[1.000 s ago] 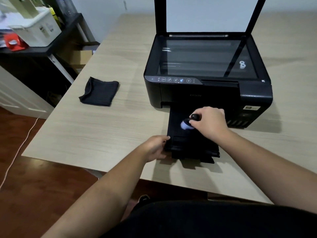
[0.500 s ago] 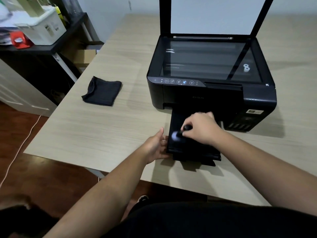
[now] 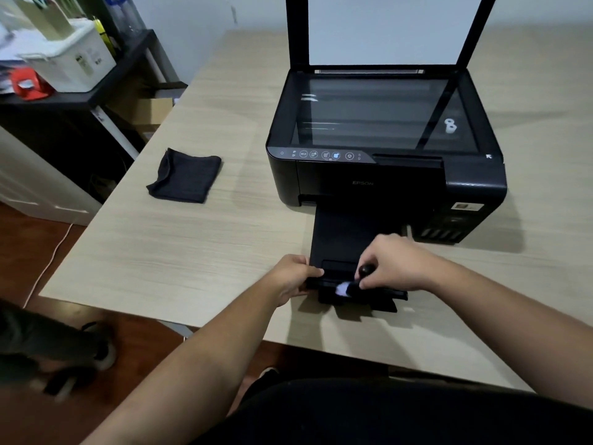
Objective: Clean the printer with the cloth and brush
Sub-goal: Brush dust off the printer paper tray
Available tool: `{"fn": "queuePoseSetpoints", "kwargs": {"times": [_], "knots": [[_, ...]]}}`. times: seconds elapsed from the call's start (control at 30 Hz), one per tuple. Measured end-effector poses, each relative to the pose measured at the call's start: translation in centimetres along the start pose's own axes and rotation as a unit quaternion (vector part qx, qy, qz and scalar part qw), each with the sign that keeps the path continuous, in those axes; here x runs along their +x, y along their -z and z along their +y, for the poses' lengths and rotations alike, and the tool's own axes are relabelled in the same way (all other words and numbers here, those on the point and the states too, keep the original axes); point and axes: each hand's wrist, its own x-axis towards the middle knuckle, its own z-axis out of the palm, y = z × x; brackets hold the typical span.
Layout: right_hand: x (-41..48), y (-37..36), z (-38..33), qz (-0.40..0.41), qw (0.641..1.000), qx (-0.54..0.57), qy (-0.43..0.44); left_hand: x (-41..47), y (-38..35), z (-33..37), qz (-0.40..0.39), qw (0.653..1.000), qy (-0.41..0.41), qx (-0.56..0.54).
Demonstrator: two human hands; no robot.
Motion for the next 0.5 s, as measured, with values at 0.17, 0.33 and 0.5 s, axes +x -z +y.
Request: {"fn": "queuePoseSetpoints", "kwargs": {"times": [0.17, 0.33, 0.5], "knots": [[-0.1, 0.9, 2.0, 0.043, 0.996, -0.08, -0.017, -0.1, -0.1, 0.4, -0.002, 1.0, 0.004, 0.004], [-1.2, 1.6, 3.2, 0.095, 0.988, -0.11, -0.052, -0.1, -0.2, 0.5, 0.012, 1.0, 0.013, 0.009], [-2.2, 2.1, 3.6, 0.015, 0.985, -0.136, -0.106, -0.1, -0.5, 0.6, 0.022, 1.0, 0.016, 0.014]]}}
